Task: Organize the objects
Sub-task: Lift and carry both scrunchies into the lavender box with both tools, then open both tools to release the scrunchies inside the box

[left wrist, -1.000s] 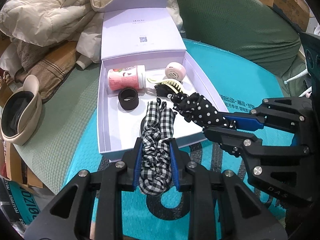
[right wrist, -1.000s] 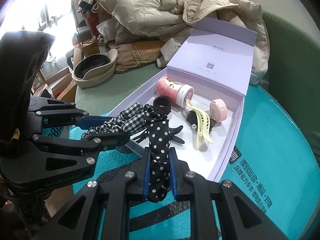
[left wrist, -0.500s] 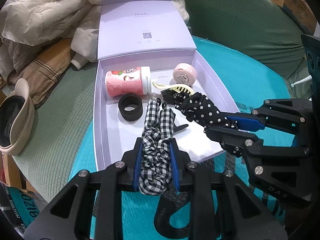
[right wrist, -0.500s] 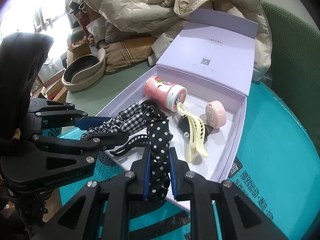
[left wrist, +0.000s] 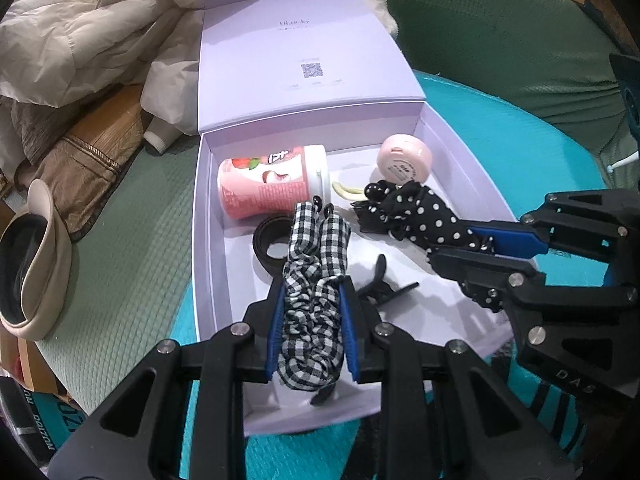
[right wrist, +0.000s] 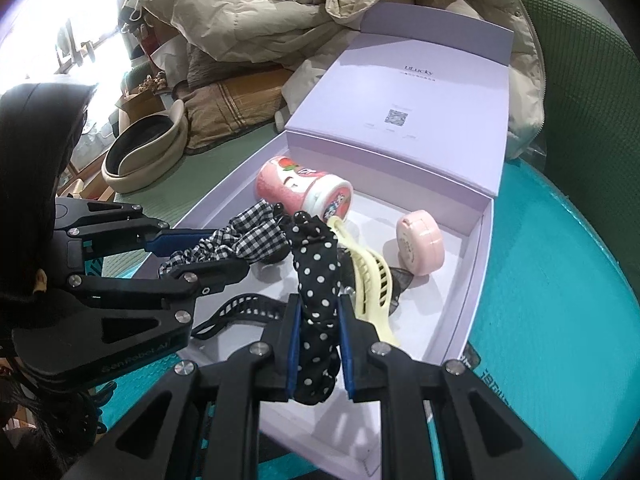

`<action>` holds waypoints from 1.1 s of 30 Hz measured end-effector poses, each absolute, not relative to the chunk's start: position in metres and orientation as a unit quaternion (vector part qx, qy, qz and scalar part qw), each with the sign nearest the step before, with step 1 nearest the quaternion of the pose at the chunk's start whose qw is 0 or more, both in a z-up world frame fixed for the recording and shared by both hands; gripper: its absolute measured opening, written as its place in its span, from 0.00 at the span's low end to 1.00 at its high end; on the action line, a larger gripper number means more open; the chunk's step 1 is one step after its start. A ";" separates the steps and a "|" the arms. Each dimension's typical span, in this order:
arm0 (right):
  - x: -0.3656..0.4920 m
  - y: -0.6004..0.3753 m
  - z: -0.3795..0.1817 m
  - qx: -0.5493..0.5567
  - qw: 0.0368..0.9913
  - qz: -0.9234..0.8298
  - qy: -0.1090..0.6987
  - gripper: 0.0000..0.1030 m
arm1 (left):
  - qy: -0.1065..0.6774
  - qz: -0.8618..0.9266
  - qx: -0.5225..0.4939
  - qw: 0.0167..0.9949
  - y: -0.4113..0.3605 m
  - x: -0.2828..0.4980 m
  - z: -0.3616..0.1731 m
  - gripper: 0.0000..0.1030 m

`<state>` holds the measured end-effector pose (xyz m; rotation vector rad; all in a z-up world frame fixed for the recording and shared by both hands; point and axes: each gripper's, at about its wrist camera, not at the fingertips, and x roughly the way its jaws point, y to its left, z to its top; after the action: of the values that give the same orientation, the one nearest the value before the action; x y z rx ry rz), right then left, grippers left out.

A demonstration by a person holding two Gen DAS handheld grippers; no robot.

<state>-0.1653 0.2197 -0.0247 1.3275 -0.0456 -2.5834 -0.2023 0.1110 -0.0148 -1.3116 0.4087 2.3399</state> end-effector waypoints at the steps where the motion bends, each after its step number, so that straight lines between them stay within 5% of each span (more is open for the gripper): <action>1: -0.167 0.220 -0.025 0.454 0.118 -0.883 -0.015 0.16 | 0.148 0.842 -0.472 0.212 0.111 -0.204 -0.016 0.23; 33: -0.209 0.230 -0.042 0.464 0.078 -0.882 -0.023 0.17 | 0.152 0.837 -0.485 0.203 0.115 -0.245 -0.039 0.24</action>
<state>-0.2090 0.2301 -0.0419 1.3884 -0.0691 -2.6431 -0.2447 0.1153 -0.0392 -1.3534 0.4238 2.3367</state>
